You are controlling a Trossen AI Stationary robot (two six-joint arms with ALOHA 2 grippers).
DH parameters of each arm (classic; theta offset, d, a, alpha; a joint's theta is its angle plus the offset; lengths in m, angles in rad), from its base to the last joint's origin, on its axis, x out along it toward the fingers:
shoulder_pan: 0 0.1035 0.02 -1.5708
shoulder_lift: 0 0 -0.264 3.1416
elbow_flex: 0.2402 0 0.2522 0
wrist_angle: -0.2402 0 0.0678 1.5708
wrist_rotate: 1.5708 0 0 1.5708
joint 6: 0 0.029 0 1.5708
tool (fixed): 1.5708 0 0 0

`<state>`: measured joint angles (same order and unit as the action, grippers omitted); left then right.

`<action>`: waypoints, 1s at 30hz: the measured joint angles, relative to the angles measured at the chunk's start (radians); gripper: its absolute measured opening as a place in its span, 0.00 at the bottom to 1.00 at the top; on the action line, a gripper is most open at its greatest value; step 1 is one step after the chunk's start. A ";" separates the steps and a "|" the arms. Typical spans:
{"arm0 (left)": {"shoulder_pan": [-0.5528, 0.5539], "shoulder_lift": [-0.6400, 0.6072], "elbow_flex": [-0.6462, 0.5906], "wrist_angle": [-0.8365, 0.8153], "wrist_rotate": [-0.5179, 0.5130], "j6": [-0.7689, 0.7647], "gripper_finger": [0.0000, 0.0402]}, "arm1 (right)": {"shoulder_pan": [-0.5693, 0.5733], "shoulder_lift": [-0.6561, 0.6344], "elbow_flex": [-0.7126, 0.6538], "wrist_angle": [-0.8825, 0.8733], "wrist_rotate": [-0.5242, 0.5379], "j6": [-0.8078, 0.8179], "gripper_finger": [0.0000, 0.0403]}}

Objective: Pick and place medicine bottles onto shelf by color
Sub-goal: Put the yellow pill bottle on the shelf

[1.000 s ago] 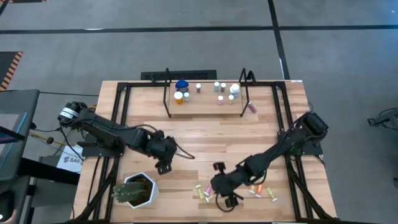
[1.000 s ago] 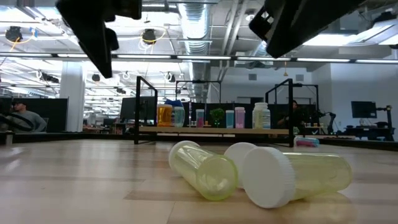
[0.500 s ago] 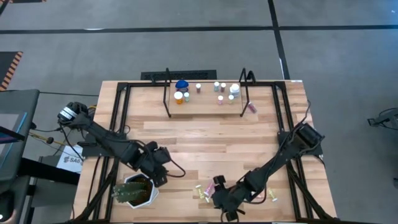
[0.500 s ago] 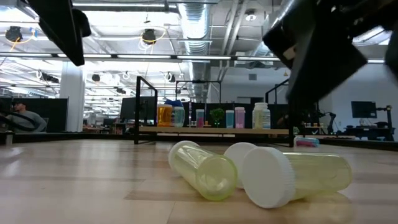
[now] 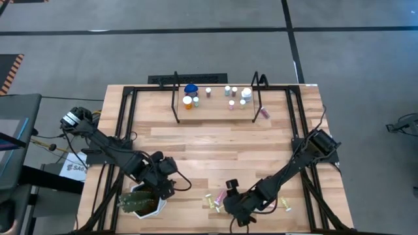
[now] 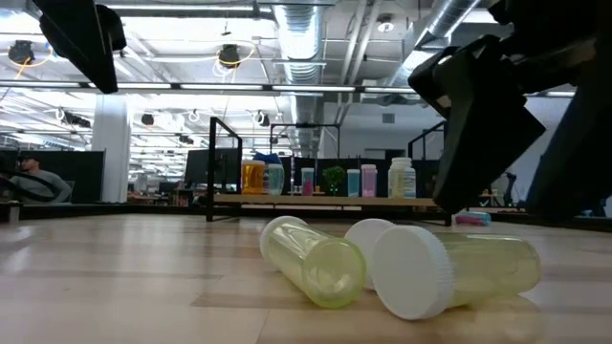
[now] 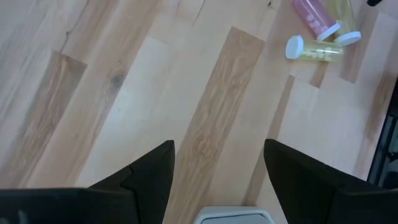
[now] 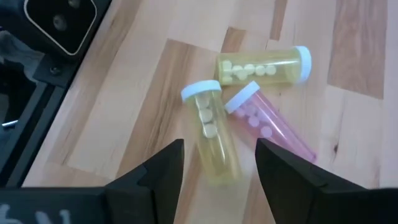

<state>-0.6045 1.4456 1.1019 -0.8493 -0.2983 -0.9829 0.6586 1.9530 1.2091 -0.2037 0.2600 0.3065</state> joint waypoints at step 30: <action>-0.002 0.000 0.000 0.003 -0.004 0.006 0.58 | -0.022 0.080 0.010 0.007 -0.073 0.097 0.42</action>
<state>-0.6067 1.4460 1.1015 -0.8463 -0.3027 -0.9771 0.6369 2.0329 1.2186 -0.1962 0.1867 0.4034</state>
